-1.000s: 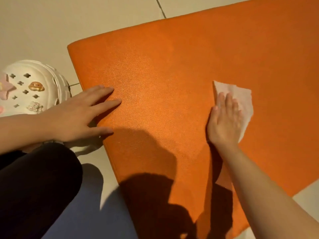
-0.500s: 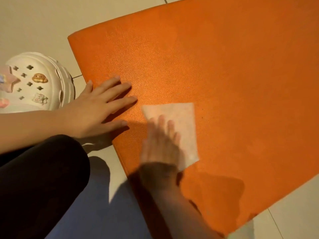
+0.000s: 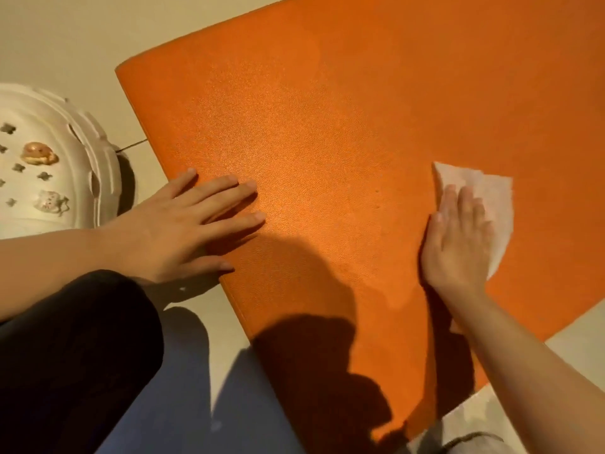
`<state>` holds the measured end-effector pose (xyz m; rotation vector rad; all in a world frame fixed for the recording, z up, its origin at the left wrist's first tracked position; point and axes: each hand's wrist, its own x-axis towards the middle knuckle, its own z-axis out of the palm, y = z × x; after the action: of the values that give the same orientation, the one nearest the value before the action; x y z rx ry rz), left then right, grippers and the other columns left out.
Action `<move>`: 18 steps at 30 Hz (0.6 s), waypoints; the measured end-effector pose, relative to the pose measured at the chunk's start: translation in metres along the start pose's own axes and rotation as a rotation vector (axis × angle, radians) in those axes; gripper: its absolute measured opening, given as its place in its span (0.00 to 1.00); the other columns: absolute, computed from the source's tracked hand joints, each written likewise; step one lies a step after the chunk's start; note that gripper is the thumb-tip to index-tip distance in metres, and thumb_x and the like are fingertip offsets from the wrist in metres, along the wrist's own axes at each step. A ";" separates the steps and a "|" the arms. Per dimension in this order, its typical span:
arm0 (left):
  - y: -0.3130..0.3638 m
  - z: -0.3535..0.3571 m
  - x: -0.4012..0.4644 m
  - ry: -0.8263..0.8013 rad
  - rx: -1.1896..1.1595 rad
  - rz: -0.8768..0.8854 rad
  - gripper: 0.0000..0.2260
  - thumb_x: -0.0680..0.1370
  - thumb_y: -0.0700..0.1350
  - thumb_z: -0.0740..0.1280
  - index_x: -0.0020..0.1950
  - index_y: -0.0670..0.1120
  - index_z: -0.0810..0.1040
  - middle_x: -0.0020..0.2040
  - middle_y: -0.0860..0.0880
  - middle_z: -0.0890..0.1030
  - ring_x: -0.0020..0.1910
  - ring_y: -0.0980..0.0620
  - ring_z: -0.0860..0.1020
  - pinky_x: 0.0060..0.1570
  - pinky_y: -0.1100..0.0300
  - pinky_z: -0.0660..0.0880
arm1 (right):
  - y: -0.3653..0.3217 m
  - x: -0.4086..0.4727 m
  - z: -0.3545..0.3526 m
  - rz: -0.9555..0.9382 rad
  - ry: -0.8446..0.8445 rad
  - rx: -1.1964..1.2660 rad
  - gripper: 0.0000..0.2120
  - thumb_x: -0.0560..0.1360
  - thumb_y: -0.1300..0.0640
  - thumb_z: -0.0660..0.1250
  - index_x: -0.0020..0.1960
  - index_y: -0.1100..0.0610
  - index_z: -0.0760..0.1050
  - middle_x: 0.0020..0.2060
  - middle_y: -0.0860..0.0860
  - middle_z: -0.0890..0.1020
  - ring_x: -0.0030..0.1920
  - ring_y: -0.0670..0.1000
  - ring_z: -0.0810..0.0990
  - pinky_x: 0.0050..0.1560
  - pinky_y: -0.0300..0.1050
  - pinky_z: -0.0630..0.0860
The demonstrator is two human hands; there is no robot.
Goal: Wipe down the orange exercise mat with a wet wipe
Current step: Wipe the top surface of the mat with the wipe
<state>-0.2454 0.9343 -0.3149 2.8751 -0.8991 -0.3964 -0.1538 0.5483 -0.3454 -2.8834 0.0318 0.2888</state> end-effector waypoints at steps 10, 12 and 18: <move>0.013 -0.011 -0.005 -0.293 0.026 0.006 0.29 0.83 0.64 0.41 0.77 0.51 0.62 0.76 0.42 0.65 0.78 0.43 0.55 0.60 0.29 0.67 | -0.055 -0.058 0.025 0.112 0.019 0.076 0.30 0.80 0.47 0.40 0.80 0.57 0.52 0.79 0.57 0.54 0.78 0.60 0.52 0.76 0.57 0.46; 0.019 -0.026 0.001 -0.390 0.044 -0.045 0.33 0.78 0.68 0.31 0.80 0.57 0.50 0.80 0.44 0.52 0.79 0.41 0.51 0.67 0.31 0.64 | -0.092 -0.101 0.043 -0.023 0.009 0.045 0.28 0.80 0.50 0.46 0.77 0.59 0.61 0.76 0.59 0.63 0.75 0.62 0.62 0.74 0.60 0.57; 0.032 -0.073 0.019 -0.612 0.136 -0.039 0.48 0.56 0.68 0.11 0.76 0.60 0.29 0.80 0.51 0.36 0.80 0.49 0.41 0.77 0.52 0.47 | -0.137 -0.218 0.068 -0.549 -0.185 -0.028 0.25 0.82 0.48 0.48 0.75 0.53 0.67 0.76 0.53 0.65 0.76 0.56 0.61 0.73 0.56 0.56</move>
<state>-0.2277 0.8988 -0.2432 2.9290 -0.9692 -1.3140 -0.3747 0.6973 -0.3338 -2.7364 -0.7818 0.4421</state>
